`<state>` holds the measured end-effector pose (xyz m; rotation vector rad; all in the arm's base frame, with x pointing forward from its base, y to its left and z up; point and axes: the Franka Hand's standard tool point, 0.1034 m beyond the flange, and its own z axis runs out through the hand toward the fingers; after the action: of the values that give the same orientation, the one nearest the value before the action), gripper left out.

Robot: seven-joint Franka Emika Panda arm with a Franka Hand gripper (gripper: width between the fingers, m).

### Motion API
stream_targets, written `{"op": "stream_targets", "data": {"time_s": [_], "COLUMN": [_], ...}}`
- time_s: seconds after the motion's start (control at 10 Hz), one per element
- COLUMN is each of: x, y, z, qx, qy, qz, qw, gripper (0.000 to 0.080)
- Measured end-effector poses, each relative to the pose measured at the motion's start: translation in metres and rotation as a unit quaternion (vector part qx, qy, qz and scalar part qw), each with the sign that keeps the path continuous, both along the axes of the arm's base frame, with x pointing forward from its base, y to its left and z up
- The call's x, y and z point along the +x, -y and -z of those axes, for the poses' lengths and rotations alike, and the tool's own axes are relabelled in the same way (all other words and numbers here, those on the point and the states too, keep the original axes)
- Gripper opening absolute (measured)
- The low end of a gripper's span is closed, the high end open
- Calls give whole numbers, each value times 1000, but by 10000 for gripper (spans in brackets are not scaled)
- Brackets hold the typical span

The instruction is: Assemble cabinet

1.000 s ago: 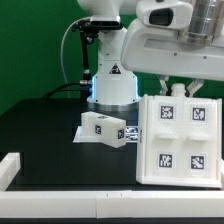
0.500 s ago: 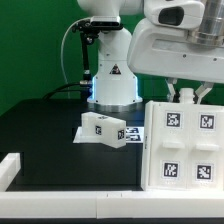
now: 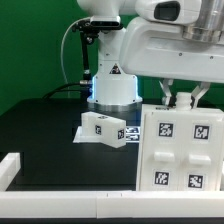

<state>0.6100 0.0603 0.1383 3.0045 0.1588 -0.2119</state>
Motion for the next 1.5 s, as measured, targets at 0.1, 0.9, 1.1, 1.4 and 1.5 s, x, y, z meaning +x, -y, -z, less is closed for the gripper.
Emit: {"op": "stream_targets", "data": {"time_s": [0.1,0.9,1.1,1.4,1.5], "x": [3,5,5,-15,-31], "y": [4,-19,-18,-8,-1], "z": [1,1,1,-23,-29], "qx": [-1,-12,-12,12,26], "qy": [4,30,31,20,12], "qz": [3,103,104,127,140], "qw": [1000,994,994,992,990], "gripper": [205,143,143,387,522]}}
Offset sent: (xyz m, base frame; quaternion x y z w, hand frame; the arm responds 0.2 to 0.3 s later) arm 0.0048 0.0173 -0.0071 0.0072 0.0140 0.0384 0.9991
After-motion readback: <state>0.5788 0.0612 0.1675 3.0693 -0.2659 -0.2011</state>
